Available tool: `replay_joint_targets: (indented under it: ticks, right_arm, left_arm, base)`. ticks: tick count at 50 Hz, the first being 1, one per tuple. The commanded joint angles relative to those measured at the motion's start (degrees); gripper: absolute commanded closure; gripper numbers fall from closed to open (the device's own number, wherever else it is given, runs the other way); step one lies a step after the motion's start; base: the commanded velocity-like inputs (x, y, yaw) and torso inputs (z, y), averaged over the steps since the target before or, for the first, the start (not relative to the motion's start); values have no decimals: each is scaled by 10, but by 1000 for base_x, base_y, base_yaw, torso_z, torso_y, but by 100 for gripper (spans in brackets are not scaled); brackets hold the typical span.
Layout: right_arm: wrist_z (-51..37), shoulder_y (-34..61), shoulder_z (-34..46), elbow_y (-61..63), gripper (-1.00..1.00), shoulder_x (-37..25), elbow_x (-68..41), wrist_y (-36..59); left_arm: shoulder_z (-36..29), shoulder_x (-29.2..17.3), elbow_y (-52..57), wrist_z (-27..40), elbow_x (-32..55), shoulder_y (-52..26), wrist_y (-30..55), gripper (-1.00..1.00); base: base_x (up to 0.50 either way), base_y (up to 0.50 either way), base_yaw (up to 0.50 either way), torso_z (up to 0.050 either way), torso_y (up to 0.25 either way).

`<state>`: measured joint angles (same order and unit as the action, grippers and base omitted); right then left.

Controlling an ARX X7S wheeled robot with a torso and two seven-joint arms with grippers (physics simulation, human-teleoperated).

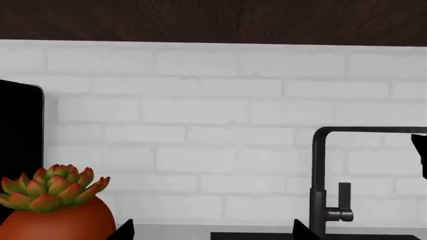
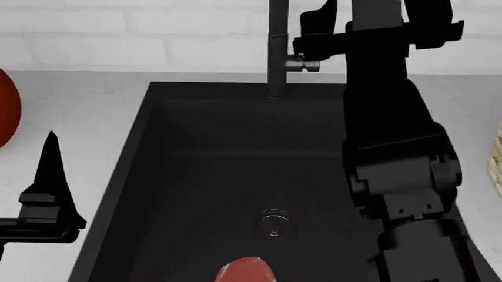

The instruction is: Turn the sink spout to the right.

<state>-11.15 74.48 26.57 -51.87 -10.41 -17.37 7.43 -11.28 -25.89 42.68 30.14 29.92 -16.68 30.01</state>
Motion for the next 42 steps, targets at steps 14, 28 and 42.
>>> replay_joint_targets:
  ticks: [14,28,42]
  right_arm:
    - [10,43,3,-87,-100,9,13,-54]
    - [12,62,2,-139,-100,11,17,-85]
    - [14,84,1,-200,-100,14,23,-117]
  left_arm:
    - [-2,-3,-2,2,1,-1,-3,-100]
    - [-3,-4,-3,4,3,-1,-3,-100]
    - [-5,-5,-4,7,3,-1,-3,-100]
  base:
    - [1,0,1,0,1]
    - [0,0,0,0,1]
    - [0,0,0,1,1]
